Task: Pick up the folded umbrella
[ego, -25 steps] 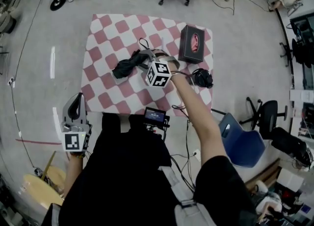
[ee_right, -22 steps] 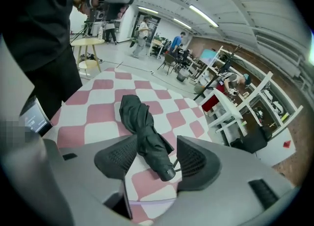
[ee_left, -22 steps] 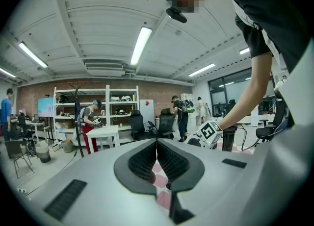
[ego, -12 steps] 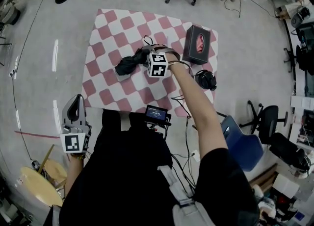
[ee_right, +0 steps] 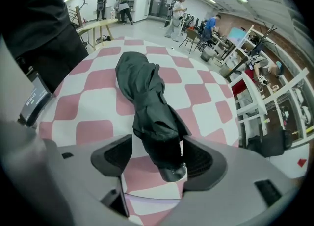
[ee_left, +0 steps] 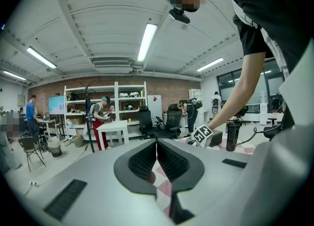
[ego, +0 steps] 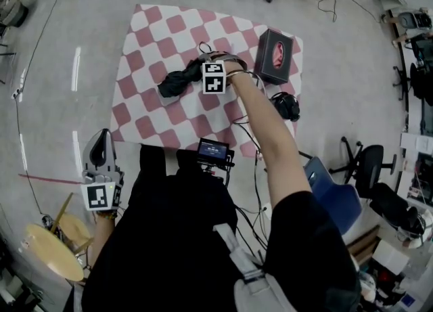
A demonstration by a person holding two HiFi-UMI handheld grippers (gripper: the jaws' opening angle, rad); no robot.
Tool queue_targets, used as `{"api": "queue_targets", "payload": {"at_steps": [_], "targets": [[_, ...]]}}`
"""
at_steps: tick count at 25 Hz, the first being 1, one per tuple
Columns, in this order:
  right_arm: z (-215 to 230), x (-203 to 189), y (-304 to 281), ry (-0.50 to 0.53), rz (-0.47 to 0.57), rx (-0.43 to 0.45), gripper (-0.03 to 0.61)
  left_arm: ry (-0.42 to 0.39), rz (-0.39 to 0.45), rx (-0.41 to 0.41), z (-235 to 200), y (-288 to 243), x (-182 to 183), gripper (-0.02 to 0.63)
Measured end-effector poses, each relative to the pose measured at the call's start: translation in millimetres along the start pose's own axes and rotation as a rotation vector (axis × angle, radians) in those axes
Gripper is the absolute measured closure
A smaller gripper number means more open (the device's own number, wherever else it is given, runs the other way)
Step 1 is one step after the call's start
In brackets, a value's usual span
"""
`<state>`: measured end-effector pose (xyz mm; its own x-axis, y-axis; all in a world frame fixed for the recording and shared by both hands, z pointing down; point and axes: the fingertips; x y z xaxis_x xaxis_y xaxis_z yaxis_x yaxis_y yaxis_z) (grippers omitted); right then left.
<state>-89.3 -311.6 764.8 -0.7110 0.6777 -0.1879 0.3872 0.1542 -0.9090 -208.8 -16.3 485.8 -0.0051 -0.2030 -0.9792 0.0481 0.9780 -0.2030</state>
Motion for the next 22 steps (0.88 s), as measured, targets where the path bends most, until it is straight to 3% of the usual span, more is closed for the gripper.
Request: {"api": "queue_targets", "payload": {"at_steps": [8,22], "targets": [[0.3,-5.9,-14.8,0.027,-0.048,-0.029,0.273,0.002,-0.011,0.035,-6.6,11.0,-2.6,0.598],[1.3,-8.2,-23.4,-0.071,-0.101,0.153,0.275,0.026,-0.023,0.056,-6.4,9.8,-10.4,0.598]]}}
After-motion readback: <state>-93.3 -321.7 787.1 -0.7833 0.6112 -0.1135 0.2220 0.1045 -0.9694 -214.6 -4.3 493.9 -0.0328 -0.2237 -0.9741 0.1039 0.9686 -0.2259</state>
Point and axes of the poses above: the fingertips, and each gripper's own axes: y backward along the fingers, z to its right, x out of its top, and after that the axes turned 10 degrees about -x, right-handed
